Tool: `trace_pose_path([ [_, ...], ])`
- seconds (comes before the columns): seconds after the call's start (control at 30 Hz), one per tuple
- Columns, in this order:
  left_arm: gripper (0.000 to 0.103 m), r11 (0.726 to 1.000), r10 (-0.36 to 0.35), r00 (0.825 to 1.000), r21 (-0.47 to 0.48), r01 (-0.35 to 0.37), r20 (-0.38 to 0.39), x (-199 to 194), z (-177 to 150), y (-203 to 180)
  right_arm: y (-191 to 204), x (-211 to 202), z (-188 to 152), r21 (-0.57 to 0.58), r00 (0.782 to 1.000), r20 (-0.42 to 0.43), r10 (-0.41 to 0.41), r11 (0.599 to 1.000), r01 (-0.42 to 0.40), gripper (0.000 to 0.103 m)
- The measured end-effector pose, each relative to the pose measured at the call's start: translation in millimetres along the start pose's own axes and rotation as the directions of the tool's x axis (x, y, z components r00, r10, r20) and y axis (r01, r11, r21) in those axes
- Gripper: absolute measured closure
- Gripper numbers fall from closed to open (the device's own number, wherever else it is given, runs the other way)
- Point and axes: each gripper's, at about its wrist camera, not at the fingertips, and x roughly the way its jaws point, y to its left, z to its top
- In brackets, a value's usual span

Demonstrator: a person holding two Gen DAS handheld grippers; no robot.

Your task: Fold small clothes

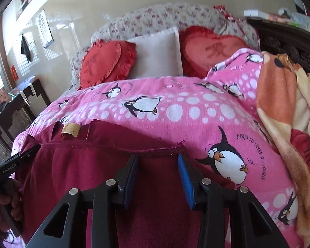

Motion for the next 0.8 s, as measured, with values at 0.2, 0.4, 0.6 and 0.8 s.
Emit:
trace_pose_path([
  [0.2,0.012,1.000,-0.026,0.997,-0.012,0.025,-0.067,-29.8,8.0,13.0,-0.5,-32.0,12.1,0.011,0.999,-0.047,0.001,1.000,-0.001,0.065],
  [0.4,0.011,0.999,-0.050,0.999,-0.012,0.050,-0.012,-110.2,-34.0,51.4,-24.6,-120.5,-35.3,0.049,0.997,-0.009,0.082,0.995,-0.081,0.062],
  [0.6,0.011,0.991,-0.125,0.987,-0.056,0.120,-0.101,-148.2,-117.9,59.5,-42.2,-154.7,-121.3,0.174,0.980,-0.092,0.175,0.972,-0.158,0.062],
  [0.8,0.011,0.960,-0.280,0.937,-0.088,0.267,-0.209,-144.7,-165.0,39.6,-27.1,-140.6,-162.3,0.247,0.959,-0.138,0.249,0.946,-0.210,0.059],
])
